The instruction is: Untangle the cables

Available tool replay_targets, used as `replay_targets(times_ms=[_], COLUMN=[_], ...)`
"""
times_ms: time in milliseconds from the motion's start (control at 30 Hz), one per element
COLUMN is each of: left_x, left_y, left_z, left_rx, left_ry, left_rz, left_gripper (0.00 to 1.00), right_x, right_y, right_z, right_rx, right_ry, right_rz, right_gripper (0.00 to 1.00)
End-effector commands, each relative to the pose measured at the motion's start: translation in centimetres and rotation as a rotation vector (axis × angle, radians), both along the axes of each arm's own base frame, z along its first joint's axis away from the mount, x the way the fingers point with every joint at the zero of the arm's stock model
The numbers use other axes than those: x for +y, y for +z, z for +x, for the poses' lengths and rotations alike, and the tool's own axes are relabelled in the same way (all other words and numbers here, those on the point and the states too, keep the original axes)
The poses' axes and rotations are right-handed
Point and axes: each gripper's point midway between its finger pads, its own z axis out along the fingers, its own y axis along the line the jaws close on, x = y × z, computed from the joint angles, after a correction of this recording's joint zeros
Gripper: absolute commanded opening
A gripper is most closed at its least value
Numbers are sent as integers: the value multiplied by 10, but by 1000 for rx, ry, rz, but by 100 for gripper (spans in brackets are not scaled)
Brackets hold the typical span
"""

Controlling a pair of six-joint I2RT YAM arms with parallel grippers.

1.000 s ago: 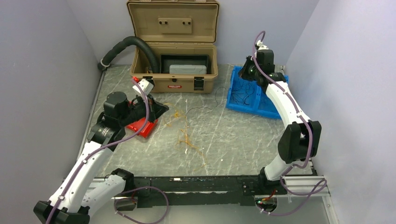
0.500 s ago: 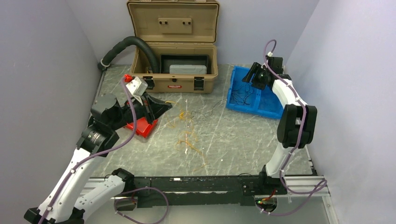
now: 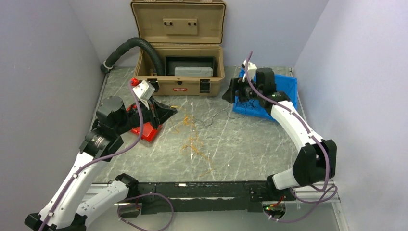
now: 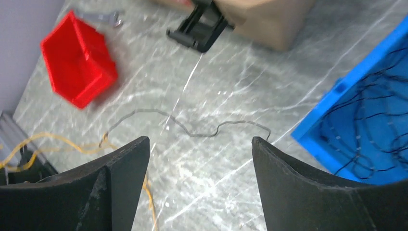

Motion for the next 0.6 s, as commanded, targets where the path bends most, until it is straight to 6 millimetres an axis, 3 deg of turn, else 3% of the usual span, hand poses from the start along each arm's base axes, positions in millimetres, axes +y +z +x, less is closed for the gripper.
replay_targets(times_ms=[0,100,200,567], left_x=[8,9,9,8], left_y=[10,7,5,1], left_z=[-3,-4,-6,-10], left_rx=[-62,-56,-55,-48], left_ry=[25,27,20,0], left_rz=[12,21,24,42], left_gripper=[0,0,0,0], right_x=[21,42,57,101], right_y=[-25,-41,-49,-75], right_z=[-21,-34,-42,-30], right_rx=[-35,-15,-106,-313], right_ry=[170,237,285,415], right_rz=[14,18,-17,-90], right_gripper=[80,80,79,81])
